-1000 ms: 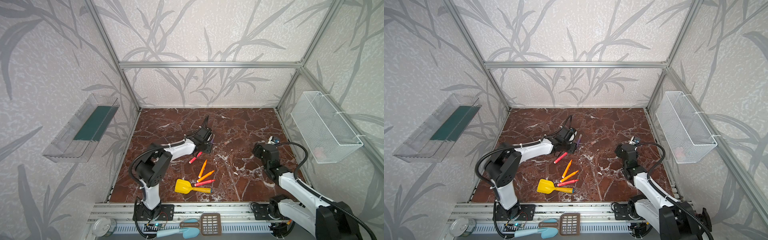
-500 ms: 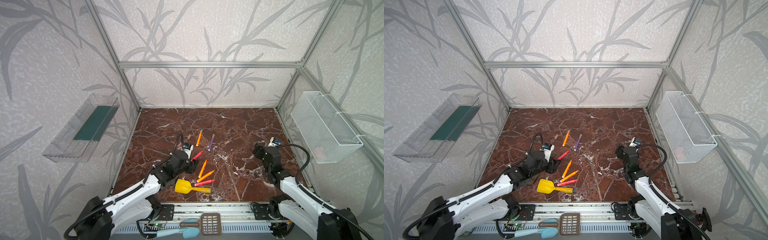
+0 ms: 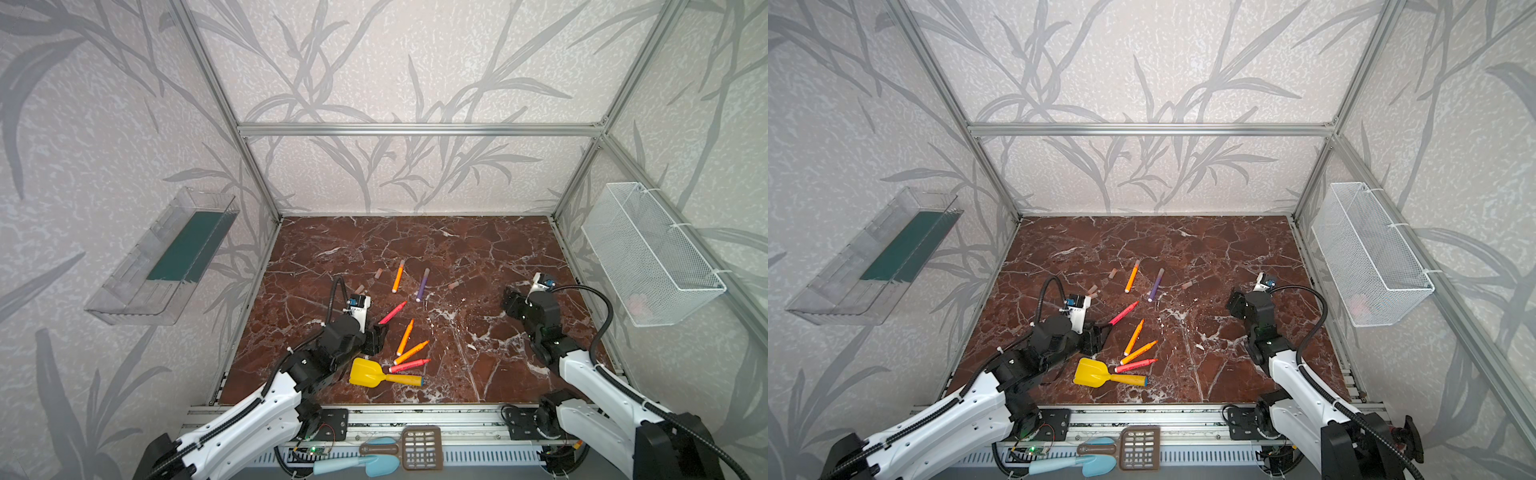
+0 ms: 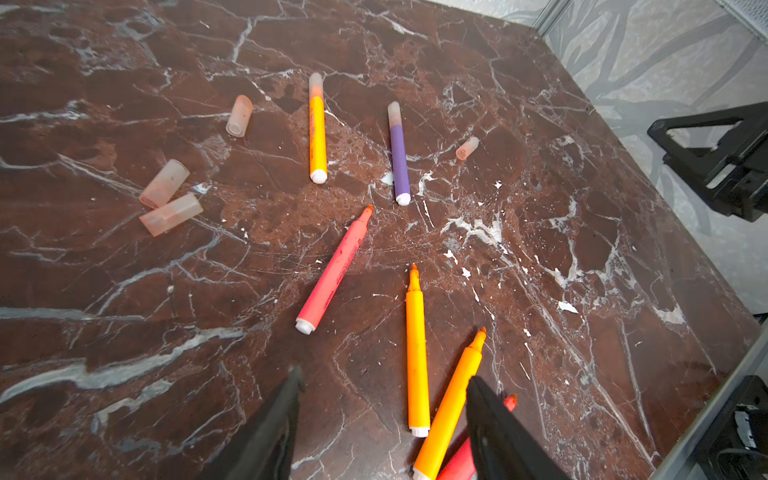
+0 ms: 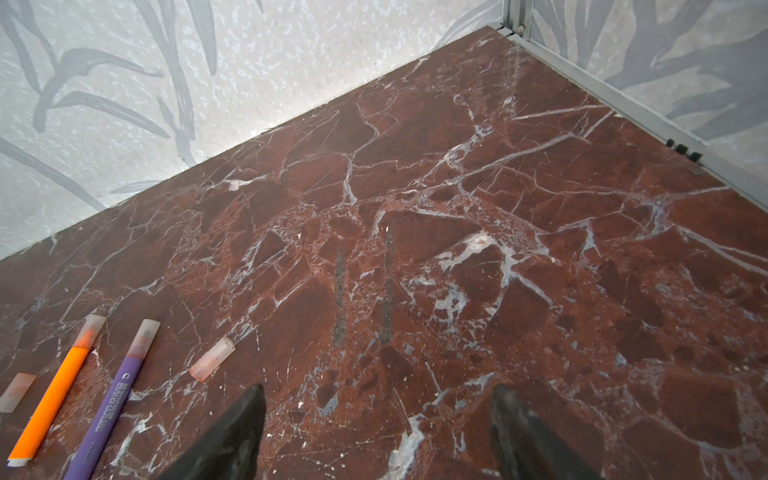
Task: Insert the pens into the pen caps
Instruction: 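Release the purple marker and move the left gripper over the pink marker, then lower the left gripper and grasp the pink marker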
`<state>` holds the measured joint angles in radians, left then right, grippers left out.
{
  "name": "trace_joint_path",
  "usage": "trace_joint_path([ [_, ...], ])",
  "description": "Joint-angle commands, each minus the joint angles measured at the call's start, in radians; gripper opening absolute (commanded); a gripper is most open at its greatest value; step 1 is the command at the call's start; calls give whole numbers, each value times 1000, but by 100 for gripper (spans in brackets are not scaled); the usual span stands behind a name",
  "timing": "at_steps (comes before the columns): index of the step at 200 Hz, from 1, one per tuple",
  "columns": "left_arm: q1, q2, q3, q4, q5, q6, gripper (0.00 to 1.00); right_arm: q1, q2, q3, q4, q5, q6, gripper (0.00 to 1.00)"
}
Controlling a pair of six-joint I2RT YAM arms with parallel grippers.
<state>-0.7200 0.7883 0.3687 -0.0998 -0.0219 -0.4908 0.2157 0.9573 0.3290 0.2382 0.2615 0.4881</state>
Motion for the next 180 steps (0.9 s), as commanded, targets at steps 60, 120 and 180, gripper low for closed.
trace_joint_path([
  [60, 2, 341, 89, 72, -160, 17, 62, -3, 13, 14, 22, -72, -34, 83],
  [120, 20, 462, 125, 186, -145, 45, 66, -1, 23, 18, 31, -89, -40, 82],
  [180, 29, 754, 231, 246, -81, 51, 66, 5, 5, 5, 35, -121, -48, 82],
])
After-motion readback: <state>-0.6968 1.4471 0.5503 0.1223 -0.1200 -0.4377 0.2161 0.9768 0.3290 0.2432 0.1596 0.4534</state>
